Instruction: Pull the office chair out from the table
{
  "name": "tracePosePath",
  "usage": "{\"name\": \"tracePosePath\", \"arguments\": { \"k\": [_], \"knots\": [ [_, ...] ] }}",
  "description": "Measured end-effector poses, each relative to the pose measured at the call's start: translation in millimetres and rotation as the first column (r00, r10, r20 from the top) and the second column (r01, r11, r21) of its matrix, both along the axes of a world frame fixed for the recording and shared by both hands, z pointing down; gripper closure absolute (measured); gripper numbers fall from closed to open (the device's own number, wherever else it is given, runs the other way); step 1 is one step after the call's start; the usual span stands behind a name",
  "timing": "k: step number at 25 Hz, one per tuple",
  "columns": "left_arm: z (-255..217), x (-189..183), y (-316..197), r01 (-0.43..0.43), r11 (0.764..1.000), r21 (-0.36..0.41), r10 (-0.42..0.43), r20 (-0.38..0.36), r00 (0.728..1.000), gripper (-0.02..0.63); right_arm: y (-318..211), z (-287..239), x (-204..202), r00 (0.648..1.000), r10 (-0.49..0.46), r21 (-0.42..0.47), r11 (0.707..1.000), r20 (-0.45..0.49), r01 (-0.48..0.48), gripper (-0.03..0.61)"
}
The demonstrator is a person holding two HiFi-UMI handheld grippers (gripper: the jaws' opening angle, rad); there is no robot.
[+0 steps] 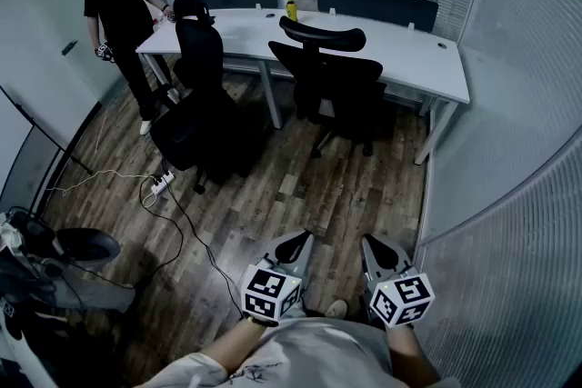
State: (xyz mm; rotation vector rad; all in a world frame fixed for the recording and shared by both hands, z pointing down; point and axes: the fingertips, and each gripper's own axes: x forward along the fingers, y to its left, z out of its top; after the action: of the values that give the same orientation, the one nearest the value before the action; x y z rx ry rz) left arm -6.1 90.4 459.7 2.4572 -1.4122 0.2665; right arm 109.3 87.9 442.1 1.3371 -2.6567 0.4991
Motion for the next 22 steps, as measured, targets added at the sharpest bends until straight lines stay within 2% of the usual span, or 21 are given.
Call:
{"name": "tracePosePath", "arguments": {
  "k": [12, 22],
  "knots": [
    [1, 7, 5, 0.002, 1.0, -0.004, -0.002, 0.005, 1.0, 0.603, 5, 0, 5, 1.0, -0.011, 0.006, 1.0, -0.003, 0.011, 0.571],
    [4, 32, 0, 0.021, 1.0, -0.002, -0.02, 0.016, 1.0, 0.603, 1, 2, 33, 1.0, -0.019, 0.027, 0.999, 0.013, 0.019, 0.571]
  ]
}}
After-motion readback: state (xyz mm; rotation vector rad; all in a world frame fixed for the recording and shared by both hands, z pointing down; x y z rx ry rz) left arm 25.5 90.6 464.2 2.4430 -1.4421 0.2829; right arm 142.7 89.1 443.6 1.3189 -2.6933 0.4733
